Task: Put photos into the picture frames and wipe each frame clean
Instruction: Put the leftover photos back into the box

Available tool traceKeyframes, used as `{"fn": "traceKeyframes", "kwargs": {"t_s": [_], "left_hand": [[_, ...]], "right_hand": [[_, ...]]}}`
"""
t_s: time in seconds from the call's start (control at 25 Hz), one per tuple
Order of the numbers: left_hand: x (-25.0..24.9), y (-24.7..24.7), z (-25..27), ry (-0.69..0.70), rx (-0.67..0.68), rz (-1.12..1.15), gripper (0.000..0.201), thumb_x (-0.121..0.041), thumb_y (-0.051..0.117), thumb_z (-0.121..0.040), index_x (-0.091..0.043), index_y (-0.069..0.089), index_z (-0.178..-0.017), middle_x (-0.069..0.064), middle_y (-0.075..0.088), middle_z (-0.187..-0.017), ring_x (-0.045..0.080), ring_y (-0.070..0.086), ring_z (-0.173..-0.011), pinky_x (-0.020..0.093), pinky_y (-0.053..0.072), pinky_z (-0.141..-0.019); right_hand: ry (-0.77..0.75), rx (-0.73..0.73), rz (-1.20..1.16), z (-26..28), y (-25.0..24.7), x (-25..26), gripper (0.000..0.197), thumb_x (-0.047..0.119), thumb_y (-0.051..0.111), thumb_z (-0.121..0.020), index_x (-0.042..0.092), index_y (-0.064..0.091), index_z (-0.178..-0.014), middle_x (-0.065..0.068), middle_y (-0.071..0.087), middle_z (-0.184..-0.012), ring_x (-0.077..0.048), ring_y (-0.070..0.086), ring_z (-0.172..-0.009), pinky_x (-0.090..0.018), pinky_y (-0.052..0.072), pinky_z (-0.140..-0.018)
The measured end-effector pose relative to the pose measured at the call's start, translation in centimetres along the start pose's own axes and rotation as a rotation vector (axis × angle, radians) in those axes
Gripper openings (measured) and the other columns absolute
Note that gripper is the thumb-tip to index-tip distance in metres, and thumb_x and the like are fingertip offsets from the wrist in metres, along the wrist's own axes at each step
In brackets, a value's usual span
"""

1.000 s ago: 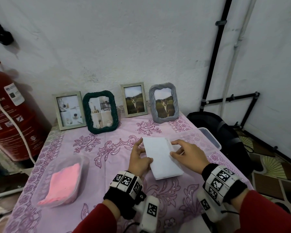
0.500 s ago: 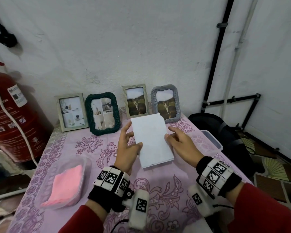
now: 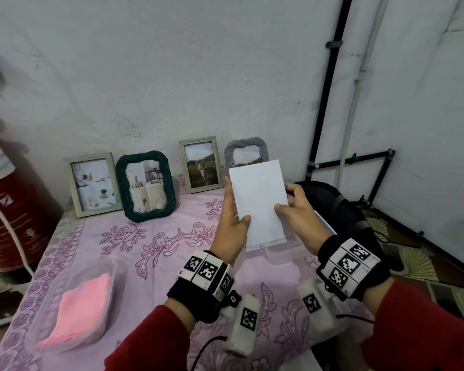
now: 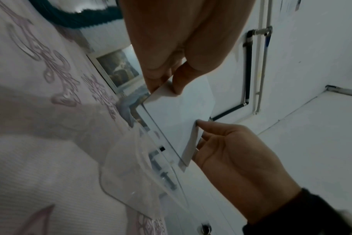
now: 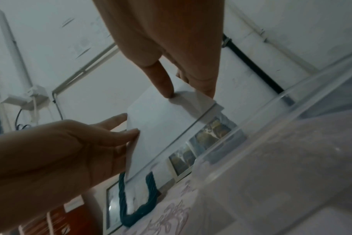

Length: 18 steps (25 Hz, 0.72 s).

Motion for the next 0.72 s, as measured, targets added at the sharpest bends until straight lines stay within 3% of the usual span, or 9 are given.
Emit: {"fn": "traceKeyframes", "kwargs": {"t_s": [0.08,0.12,0.2,0.28,0.36,0.48,0.56,0.64,0.72], "left_hand": [[0.1,1.3,-0.8,0.03,0.012,-0.019,0.089,0.021,0.038,-0.086,-0.032,0.001,-0.147,0.008,0.032,-0.151,0.024,0.038,-0.135,0.044,0.038,-0.109],[0.2,1.8,-1.2,0.044,0.014,-0.046,0.088,0.02,0.039,-0.085,-0.031,0.003,-0.148,0.007,0.034,-0.149,0.022,0.042,-0.132,0.043,0.04,-0.107],[0.4,2.5,-1.9,0.065,-0.004,-0.117,0.082,0.016,0.044,-0.085,-0.029,0.013,-0.147,0.006,0.049,-0.132,0.014,0.055,-0.107,0.025,0.049,-0.091],[0.8,2.9,-2.6,0.065,-0.026,-0.132,0.075,0.014,0.047,-0.085,-0.024,0.024,-0.146,0.007,0.054,-0.107,0.013,0.055,-0.089,0.025,0.05,-0.081],[1.6,3.4,-3.2,0.038,-0.036,-0.117,0.07,0.018,0.046,-0.084,-0.017,0.033,-0.143,0.011,0.054,-0.103,0.02,0.054,-0.093,0.033,0.05,-0.081],[3.0,4.3,-3.5,-0.003,-0.058,-0.15,0.061,0.018,0.044,-0.086,-0.015,0.04,-0.138,0.019,0.056,-0.113,0.03,0.054,-0.096,0.037,0.053,-0.079],[3.9,4.6,-3.5,-0.02,-0.062,-0.165,0.061,0.018,0.044,-0.085,-0.018,0.042,-0.135,0.015,0.057,-0.103,0.035,0.056,-0.097,0.037,0.055,-0.076],[4.6,4.6,-3.5,-0.036,-0.055,-0.183,0.062,0.018,0.044,-0.084,-0.022,0.043,-0.132,0.009,0.056,-0.092,0.04,0.057,-0.097,0.045,0.055,-0.077],[5.1,4.6,-3.8,-0.056,-0.045,-0.225,0.066,0.017,0.045,-0.083,-0.023,0.041,-0.136,0.007,0.057,-0.09,0.037,0.059,-0.091,0.048,0.055,-0.082]], "right_hand": [[-0.021,-0.031,-0.01,-0.5,-1.4,0.3,0.039,-0.01,0.044,-0.088,0.006,0.045,-0.124,-0.016,0.06,-0.119,-0.021,0.059,-0.1,-0.028,0.049,-0.081],[-0.039,-0.051,-0.015,-0.8,-2.2,0.4,0.038,-0.011,0.044,-0.088,0.004,0.046,-0.122,-0.017,0.06,-0.118,-0.02,0.058,-0.099,-0.026,0.049,-0.08],[-0.066,-0.079,-0.021,-1.3,-3.6,0.4,0.037,-0.011,0.043,-0.088,0.005,0.047,-0.12,-0.015,0.06,-0.115,-0.016,0.057,-0.096,-0.022,0.048,-0.078],[-0.068,-0.075,-0.021,-1.7,-4.8,0.0,0.036,-0.01,0.043,-0.089,0.007,0.046,-0.12,-0.011,0.06,-0.112,-0.015,0.057,-0.095,-0.021,0.048,-0.077],[-0.055,-0.064,-0.007,-2.1,-5.8,-0.8,0.032,-0.011,0.042,-0.089,0.006,0.047,-0.116,-0.011,0.06,-0.108,-0.014,0.058,-0.09,-0.017,0.05,-0.072],[-0.01,-0.05,0.049,-2.6,-6.7,-2.5,0.03,-0.013,0.041,-0.088,0.007,0.048,-0.109,-0.012,0.059,-0.105,-0.009,0.057,-0.083,-0.01,0.048,-0.064],[0.026,-0.039,0.079,-2.8,-7.1,-3.5,0.031,-0.014,0.042,-0.087,0.006,0.047,-0.11,-0.013,0.059,-0.105,-0.011,0.056,-0.084,-0.013,0.048,-0.065],[0.052,-0.023,0.108,-3.0,-7.2,-4.3,0.033,-0.014,0.044,-0.086,0.004,0.047,-0.113,-0.014,0.059,-0.106,-0.015,0.057,-0.088,-0.018,0.049,-0.07],[0.065,-0.023,0.124,-3.1,-7.3,-4.8,0.038,-0.015,0.047,-0.084,0.002,0.045,-0.118,-0.019,0.061,-0.108,-0.019,0.059,-0.092,-0.024,0.05,-0.075]]}}
Point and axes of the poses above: each hand's wrist, its own z-axis away from the middle knuckle, its own y-axis out of the palm, x = y × z, the point moved 6 cm from there along -z, towards the middle knuckle
